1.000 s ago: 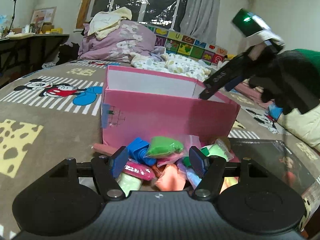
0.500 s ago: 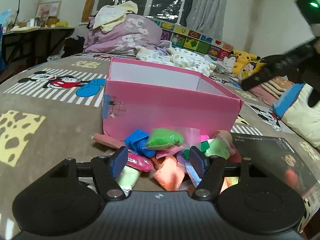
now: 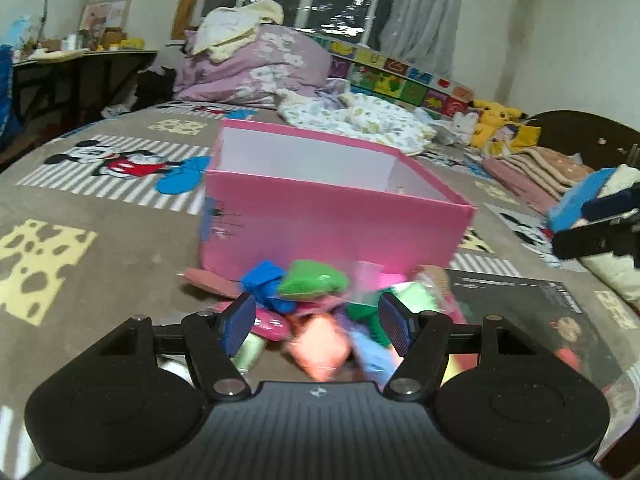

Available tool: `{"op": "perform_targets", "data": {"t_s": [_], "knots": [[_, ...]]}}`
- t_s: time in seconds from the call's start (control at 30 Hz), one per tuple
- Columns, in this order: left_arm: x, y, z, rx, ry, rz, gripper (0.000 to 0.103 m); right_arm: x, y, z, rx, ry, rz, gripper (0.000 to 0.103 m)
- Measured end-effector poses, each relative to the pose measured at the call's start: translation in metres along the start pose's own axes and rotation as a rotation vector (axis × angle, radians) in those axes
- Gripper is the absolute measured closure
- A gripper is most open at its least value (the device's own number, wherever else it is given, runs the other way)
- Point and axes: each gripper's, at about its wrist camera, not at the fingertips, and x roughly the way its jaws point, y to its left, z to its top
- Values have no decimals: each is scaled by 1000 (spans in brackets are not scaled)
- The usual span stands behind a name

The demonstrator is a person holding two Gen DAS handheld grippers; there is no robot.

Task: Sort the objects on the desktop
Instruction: 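Move the right tool to the black photo album beside the box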

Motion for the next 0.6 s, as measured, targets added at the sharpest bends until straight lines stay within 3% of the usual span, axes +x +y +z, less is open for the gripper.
{"op": "perform_targets", "data": {"t_s": [0.17,0.6], "knots": [[6,-29,-7,60,16,-76,36,-8,-26,-29,69,0,16,6],[42,-97,-46,124,146,-265,36,5,-145,-113,279,94,-75,6]]}}
